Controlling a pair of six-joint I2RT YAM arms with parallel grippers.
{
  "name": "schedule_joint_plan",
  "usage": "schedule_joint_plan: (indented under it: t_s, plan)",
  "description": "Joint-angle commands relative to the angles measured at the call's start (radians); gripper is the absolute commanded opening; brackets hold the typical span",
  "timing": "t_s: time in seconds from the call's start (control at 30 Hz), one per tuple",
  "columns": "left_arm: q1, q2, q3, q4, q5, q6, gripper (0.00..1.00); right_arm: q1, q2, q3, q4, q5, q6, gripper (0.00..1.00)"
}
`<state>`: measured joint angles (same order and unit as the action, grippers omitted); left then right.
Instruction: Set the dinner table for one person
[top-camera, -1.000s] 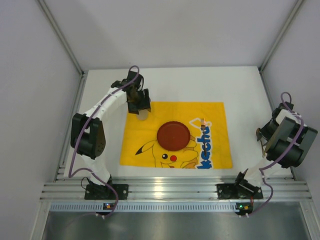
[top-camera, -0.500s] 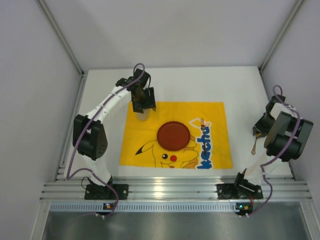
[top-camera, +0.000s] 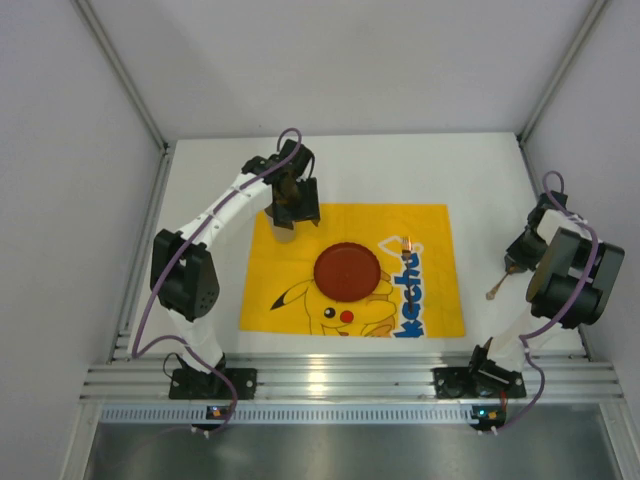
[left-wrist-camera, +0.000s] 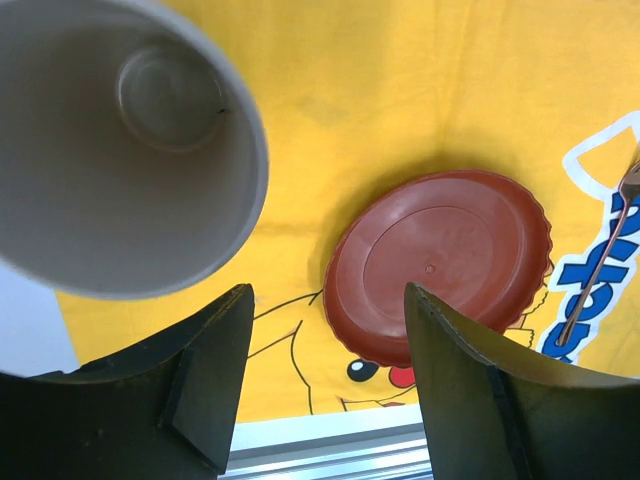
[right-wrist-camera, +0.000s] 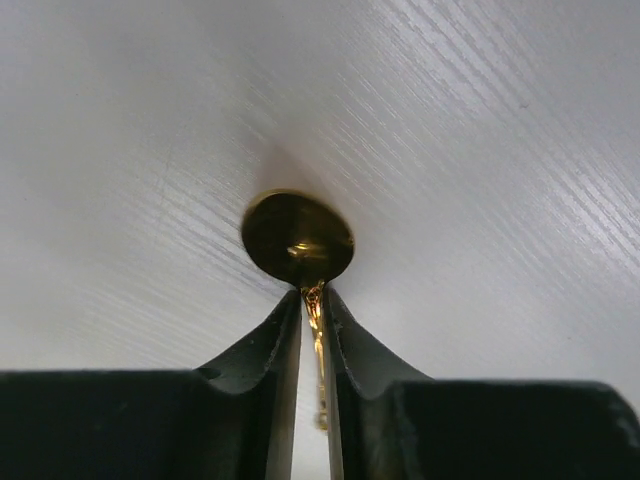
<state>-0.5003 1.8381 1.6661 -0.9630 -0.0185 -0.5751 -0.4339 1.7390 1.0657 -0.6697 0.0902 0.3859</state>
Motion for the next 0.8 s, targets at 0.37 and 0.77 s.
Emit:
schedule_joint_plan:
  t_s: [0.37,0.77]
  plan:
    - [-0.026,-0.013,0.066,-0.06,-0.026,-0.022,0.67,0.055,0.056,-0.03,0.038,-0.086,0.033,0.0]
    - [-0.08,-0.011,0.136,-0.074,-0.055,-0.052,0.68,0.218,-0.144,0.252,-0.162,-0.119,0.056,0.0]
